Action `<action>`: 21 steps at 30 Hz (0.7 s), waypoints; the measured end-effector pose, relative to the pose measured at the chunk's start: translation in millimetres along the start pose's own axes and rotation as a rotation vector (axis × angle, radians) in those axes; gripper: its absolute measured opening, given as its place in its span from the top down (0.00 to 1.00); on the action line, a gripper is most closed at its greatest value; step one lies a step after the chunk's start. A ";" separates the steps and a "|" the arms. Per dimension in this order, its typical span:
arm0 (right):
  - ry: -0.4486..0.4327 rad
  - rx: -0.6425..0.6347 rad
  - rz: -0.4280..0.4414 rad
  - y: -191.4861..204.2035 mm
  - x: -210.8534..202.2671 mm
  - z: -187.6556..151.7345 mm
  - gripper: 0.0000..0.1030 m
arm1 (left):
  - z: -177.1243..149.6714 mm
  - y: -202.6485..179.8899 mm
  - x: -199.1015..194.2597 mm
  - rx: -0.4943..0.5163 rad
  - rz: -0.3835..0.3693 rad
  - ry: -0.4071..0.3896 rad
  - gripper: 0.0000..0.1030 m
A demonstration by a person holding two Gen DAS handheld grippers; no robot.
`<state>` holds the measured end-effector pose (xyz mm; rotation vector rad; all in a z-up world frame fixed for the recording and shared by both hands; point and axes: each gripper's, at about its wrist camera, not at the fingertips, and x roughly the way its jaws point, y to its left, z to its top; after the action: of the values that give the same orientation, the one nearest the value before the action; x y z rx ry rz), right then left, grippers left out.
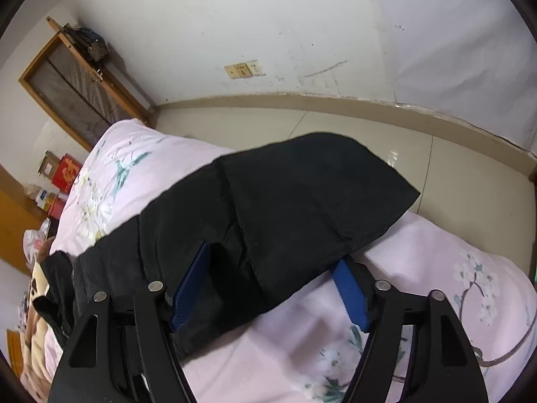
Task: Fold large clothes
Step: 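Grasp the other sleeve with the right tool and lift it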
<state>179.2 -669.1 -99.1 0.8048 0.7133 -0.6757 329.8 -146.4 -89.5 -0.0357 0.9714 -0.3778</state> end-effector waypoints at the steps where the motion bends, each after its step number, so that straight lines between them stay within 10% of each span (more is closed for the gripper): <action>1: -0.008 -0.001 0.004 1.6 -1.6 0.4 0.52 | -0.2 1.9 1.0 -0.007 0.001 0.003 0.14; 3: -0.018 -0.012 0.009 2.4 -4.5 4.4 0.79 | -0.5 6.2 1.0 -0.017 0.001 0.005 0.14; 6: -0.083 -0.064 0.021 13.4 -26.4 7.5 0.86 | 1.1 14.1 -2.4 -0.036 0.003 0.003 0.14; 21: -0.203 -0.442 0.374 163.3 -139.7 -23.7 0.89 | 12.8 44.7 -43.1 -0.107 -0.023 -0.069 0.14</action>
<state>215.1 -529.1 61.7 0.4342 0.4828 -0.2401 331.7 -92.3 -56.6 -0.1562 0.9224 -0.3435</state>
